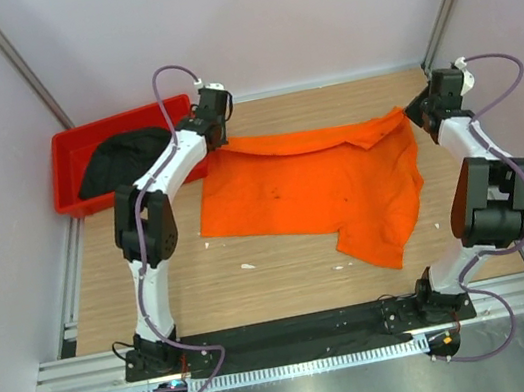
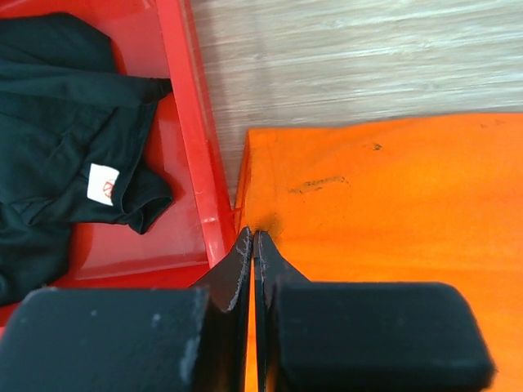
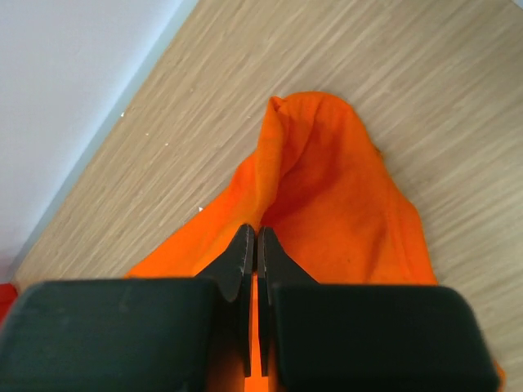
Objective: Fold and stack the t-shirts
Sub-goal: Fold the tshirt
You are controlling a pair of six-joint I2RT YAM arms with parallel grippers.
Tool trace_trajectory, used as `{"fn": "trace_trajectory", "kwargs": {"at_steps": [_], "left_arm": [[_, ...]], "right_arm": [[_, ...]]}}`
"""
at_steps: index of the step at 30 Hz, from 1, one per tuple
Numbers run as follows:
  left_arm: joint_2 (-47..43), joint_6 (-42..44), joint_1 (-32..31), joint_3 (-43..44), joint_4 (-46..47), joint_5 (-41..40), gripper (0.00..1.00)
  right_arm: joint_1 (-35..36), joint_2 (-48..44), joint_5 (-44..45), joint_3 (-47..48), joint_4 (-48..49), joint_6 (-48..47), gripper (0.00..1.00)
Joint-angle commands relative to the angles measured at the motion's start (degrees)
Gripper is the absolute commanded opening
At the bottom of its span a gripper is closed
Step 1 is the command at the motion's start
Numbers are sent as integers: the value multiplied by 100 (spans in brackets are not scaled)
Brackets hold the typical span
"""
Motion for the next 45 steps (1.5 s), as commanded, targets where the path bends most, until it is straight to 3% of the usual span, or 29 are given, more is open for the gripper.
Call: {"fn": "trace_trajectory", "kwargs": {"at_steps": [1,8,16,21,36,45], "left_arm": [[167,151,150,232,35,-194,0],[483,212,581,600,18,114,0],[835,520,616,988,-35,517,0],[835,433,616,1075,158,948,0],[862,362,616,979,-228,598,0],[897,213,616,909,-448,852,0]], "right_arm": [[15,-431,426,-1,-402,207,1],[-37,-616,726,158,-1246,-65,1],[-37,-695,400,-105,-1510,58,1],[-46,-766,637,-123,-1598,-118,1],[-46,-845,541,-167,-2231,-127,1],[-37,-678,392,-412,-2381,-13,1]]}}
